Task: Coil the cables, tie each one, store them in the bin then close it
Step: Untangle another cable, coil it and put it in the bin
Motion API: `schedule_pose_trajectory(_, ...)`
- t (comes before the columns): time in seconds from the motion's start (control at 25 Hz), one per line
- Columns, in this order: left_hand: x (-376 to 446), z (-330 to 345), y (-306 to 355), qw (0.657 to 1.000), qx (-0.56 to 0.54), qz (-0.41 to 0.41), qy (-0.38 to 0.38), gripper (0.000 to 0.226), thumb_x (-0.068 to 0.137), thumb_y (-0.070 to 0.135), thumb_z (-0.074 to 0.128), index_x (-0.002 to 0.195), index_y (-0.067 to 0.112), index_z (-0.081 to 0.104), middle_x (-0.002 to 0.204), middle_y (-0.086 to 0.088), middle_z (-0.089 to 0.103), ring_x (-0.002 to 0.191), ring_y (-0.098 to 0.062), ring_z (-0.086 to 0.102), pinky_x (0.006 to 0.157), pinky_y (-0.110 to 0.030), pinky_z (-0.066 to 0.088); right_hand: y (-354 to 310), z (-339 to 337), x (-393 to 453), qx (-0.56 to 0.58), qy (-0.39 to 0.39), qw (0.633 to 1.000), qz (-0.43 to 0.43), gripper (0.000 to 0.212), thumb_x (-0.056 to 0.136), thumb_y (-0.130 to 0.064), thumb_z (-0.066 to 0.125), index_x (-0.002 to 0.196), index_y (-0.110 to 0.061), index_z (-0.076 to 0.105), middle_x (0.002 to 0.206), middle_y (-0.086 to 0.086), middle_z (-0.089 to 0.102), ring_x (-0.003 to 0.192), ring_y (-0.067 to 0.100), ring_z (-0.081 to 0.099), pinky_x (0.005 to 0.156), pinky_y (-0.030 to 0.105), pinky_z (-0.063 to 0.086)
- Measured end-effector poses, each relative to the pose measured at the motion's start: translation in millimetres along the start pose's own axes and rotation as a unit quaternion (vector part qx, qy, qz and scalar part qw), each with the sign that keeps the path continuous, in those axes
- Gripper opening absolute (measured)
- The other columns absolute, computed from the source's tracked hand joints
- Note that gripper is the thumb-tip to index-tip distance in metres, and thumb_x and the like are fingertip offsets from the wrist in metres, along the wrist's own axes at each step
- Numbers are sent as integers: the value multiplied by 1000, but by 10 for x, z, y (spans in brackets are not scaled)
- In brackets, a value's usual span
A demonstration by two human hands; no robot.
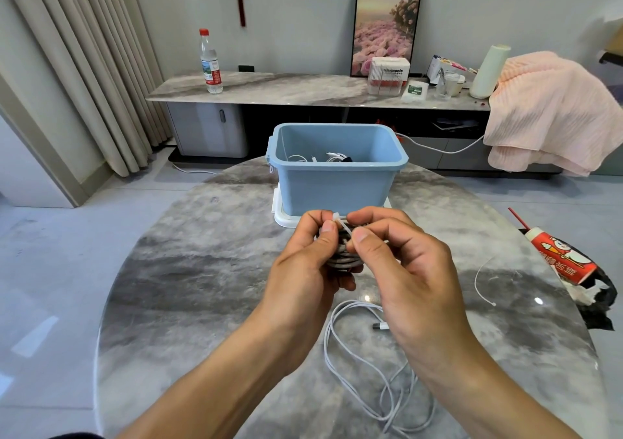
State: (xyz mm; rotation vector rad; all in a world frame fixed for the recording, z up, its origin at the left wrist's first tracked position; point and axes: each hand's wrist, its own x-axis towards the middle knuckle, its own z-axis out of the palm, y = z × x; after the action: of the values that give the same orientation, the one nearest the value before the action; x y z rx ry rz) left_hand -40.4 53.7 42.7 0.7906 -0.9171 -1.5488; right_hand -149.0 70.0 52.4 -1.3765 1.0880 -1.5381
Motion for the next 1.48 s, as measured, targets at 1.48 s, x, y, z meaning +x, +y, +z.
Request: schedule_pose_trajectory(1.48,18,-63,-24,998,2,27,-64,8,95,20,48,94,14,44,75,3,53,64,-11,50,58,-26,36,72,-52,-8,-24,6,999,-23,18,87,-24,61,74,-21,72,104,-4,68,109,27,61,85,38,51)
